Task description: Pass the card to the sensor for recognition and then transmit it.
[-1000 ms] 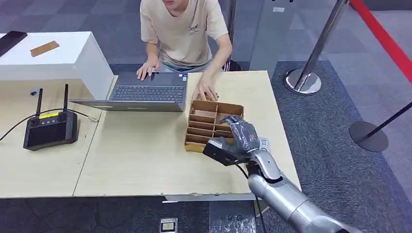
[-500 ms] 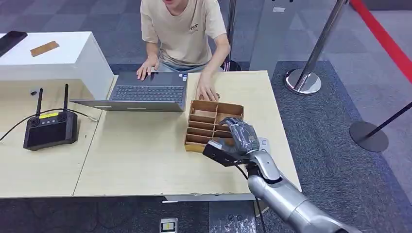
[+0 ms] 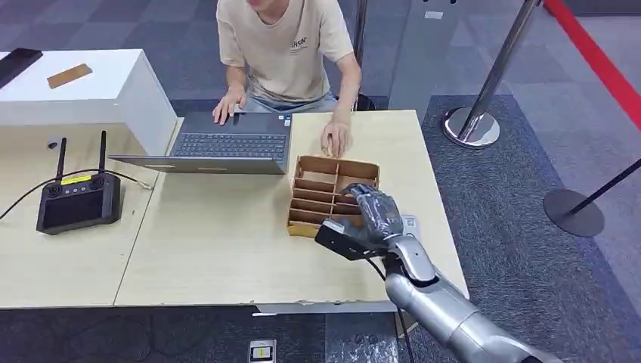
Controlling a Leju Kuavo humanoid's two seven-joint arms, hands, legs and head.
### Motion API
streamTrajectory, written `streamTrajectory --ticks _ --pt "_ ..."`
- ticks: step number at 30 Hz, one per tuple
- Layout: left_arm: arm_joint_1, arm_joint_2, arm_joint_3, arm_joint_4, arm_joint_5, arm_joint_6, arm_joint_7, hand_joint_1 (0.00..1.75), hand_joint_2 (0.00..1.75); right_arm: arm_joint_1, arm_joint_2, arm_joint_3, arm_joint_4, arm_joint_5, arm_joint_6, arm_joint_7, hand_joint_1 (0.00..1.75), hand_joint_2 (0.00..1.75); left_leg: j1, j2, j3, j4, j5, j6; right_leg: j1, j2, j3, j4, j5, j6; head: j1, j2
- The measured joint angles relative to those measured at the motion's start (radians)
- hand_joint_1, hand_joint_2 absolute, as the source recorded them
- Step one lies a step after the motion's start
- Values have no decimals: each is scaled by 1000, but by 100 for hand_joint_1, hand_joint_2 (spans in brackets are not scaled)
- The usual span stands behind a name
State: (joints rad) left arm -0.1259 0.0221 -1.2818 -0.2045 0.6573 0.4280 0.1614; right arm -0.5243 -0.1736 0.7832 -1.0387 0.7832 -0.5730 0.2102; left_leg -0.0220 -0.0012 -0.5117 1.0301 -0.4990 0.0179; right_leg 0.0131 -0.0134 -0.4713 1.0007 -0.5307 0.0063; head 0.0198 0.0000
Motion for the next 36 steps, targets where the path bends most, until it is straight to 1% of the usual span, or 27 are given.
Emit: streamTrajectory --ticks 2,5,8,22,26,27,28,29,30,31,32,33,36 --pt "0 0 0 0 -1 -2 3 0 175 -4 0 3 5 24 -3 16 65 175 0 0 0 0 0 0 0 0 0 0 0 0 0 0" --pt "-1 0 0 0 -3 -3 4 0 175 -20 0 7 14 55 -9 38 61 175 0 0 0 0 0 0 0 0 0 0 0 0 0 0" --pt "-2 0 0 0 -3 -3 4 0 175 -37 0 8 22 77 -8 50 63 175 0 0 0 0 0 0 0 0 0 0 0 0 0 0" --pt "-2 0 0 0 -4 -5 5 0 175 -41 0 16 33 105 -9 63 61 175 0 0 0 0 0 0 0 0 0 0 0 0 0 0" --pt "-2 0 0 0 -4 -5 5 0 175 -41 0 18 37 106 -8 67 65 175 0 0 0 0 0 0 0 0 0 0 0 0 0 0" --pt "-2 0 0 0 -4 -5 5 0 175 -41 0 18 39 105 -8 67 73 175 0 0 0 0 0 0 0 0 0 0 0 0 0 0" --pt "-2 0 0 0 -4 -5 5 0 175 -41 0 19 40 103 -7 67 94 175 0 0 0 0 0 0 0 0 0 0 0 0 0 0" --pt "-2 0 0 0 -4 -5 5 0 175 -41 1 19 42 103 -7 67 94 175 0 0 0 0 0 0 0 0 0 0 0 0 0 0" --pt "-2 0 0 0 -4 -5 5 0 175 -41 1 19 44 103 -7 66 145 175 0 0 0 0 0 0 0 0 0 0 0 0 0 0" --pt "-3 0 0 0 -4 -5 5 0 175 -41 2 20 46 103 -7 66 162 175 0 0 0 0 0 0 0 0 0 0 0 0 0 0" --pt "-3 0 0 0 -3 -5 5 0 175 -41 1 21 47 101 -6 66 162 175 0 0 0 0 0 0 0 0 0 0 0 0 0 0" --pt "-3 0 0 0 -3 -5 5 0 175 -41 2 23 48 101 -5 66 175 175 0 0 0 0 0 0 0 0 0 0 0 0 0 0" --pt "-3 0 0 0 -4 -5 5 0 175 -41 3 25 53 100 -5 66 175 175 0 0 0 0 0 0 0 0 0 0 0 0 0 0"
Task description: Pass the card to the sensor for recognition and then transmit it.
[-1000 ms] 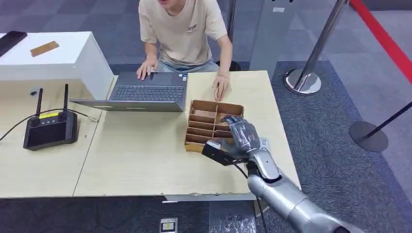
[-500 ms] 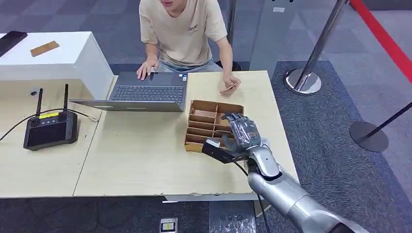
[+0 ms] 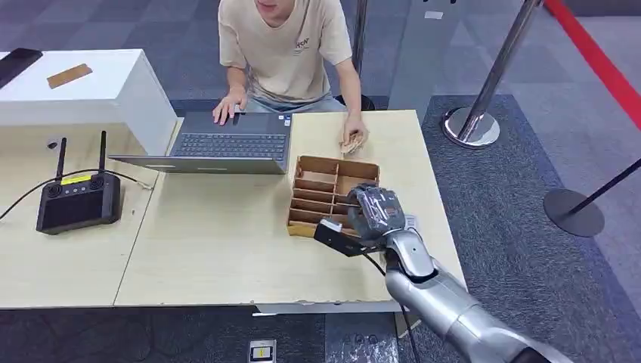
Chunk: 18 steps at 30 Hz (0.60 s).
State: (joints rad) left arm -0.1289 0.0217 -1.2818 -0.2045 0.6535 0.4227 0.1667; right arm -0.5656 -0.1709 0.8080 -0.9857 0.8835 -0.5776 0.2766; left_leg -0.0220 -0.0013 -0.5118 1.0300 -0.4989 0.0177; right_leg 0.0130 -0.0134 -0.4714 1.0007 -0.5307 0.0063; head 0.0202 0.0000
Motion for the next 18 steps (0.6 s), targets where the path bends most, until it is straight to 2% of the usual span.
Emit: streamTrajectory --ticks 18 --pt "-1 0 0 0 0 1 0 0 175 -1 4 0 3 -13 -1 -11 175 175 0 0 0 0 0 0 0 0 0 0 0 0 0 0"
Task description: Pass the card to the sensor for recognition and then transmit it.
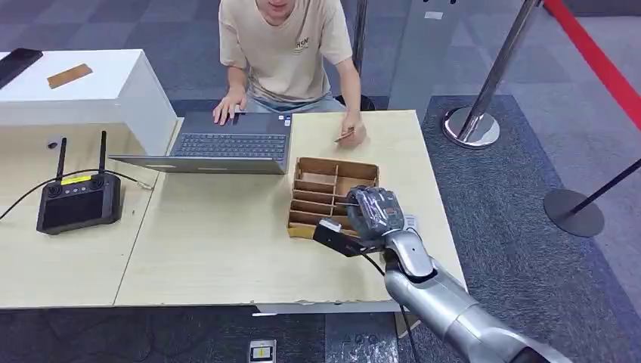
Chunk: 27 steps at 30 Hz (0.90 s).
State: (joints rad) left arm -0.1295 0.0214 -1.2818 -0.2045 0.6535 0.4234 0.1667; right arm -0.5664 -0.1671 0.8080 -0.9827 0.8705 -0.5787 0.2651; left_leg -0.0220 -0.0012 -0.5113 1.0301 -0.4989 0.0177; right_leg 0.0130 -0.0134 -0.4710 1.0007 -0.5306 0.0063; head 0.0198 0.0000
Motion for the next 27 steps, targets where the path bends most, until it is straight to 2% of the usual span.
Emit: streamTrajectory --ticks 7,11,16,18,23,27 --pt "0 0 0 0 -1 0 0 0 175 0 0 -4 -2 -93 -23 -50 175 175 0 0 0 0 0 0 0 0 0 0 0 0 0 0" --pt "1 0 0 0 -1 4 -3 0 175 -1 -3 -33 -52 -254 -35 -116 175 175 0 0 0 0 0 0 0 0 0 0 0 0 0 0" --pt "2 0 0 0 -1 5 -6 0 175 -8 -8 -64 -117 -359 -43 -164 175 175 0 0 0 0 0 0 0 0 0 0 0 0 0 0" --pt "2 0 0 0 -1 5 -9 0 175 -8 -11 -80 -149 -444 -47 -199 175 175 0 0 0 0 0 0 0 0 0 0 0 0 0 0" --pt "6 0 0 0 -2 6 -14 0 175 -2 -28 -145 -260 -754 -38 -339 175 175 0 0 1 0 0 0 0 0 0 0 0 0 0 0" --pt "6 0 0 0 -8 6 -15 0 175 10 -41 -191 -324 -911 24 -407 175 175 0 0 0 0 0 0 0 0 0 0 0 0 0 0"
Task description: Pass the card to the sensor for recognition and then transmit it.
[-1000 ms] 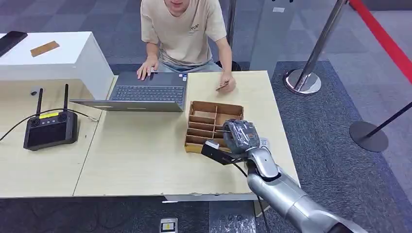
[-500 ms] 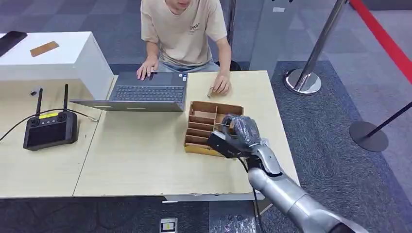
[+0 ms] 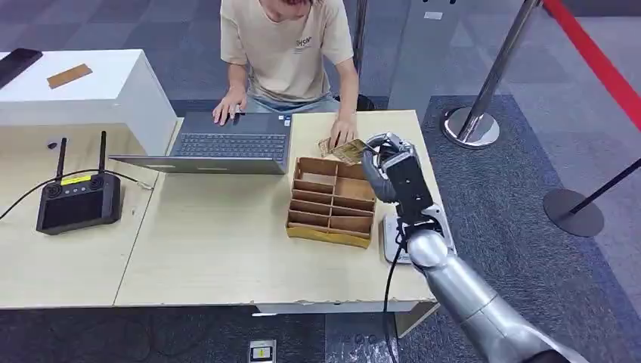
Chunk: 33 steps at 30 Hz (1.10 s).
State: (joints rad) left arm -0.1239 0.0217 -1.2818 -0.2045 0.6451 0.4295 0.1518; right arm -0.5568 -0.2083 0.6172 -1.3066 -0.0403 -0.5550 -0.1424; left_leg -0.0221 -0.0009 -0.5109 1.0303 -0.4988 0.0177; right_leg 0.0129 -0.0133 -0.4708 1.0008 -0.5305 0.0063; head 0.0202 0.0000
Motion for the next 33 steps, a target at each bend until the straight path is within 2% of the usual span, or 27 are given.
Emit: streamTrajectory --ticks 4,7,10,14,17,19,24,33 --pt "-2 0 0 0 -16 -5 8 0 175 -1 1 -47 -27 -229 108 -84 175 175 0 0 0 0 0 0 0 0 0 0 0 0 0 0" --pt "-6 0 0 0 -30 -10 13 0 175 -27 2 -68 -23 -387 194 -112 175 175 0 0 0 0 0 0 0 0 0 0 0 0 0 0" --pt "-15 0 -2 0 -45 -14 15 0 175 -89 5 -79 3 -499 271 -119 175 175 0 0 0 0 0 0 0 0 0 1 0 0 0 0" --pt "-21 0 -3 0 -53 -19 21 0 175 -143 13 -87 36 -564 317 -118 175 175 0 -1 0 0 0 0 0 0 0 1 0 0 0 0" --pt "-31 -1 -8 0 -71 -23 28 0 175 -223 26 -87 126 -741 412 -90 175 175 0 0 -2 0 0 0 0 0 -1 1 1 0 0 0" --pt "-38 -2 -10 0 -77 -23 31 0 175 -287 35 -88 198 -824 451 -83 175 175 0 -1 -1 0 1 0 0 -1 -1 1 1 0 0 0" --pt "-41 -2 -11 0 -80 -23 31 0 175 -367 54 -87 327 -854 477 -83 175 175 0 -1 -1 0 1 0 0 -1 -1 1 1 0 0 0" --pt "-42 -2 -11 0 -80 -23 30 0 175 -404 78 -86 449 -858 484 -88 175 175 0 -1 -1 0 1 0 0 -1 -1 1 1 0 0 0"
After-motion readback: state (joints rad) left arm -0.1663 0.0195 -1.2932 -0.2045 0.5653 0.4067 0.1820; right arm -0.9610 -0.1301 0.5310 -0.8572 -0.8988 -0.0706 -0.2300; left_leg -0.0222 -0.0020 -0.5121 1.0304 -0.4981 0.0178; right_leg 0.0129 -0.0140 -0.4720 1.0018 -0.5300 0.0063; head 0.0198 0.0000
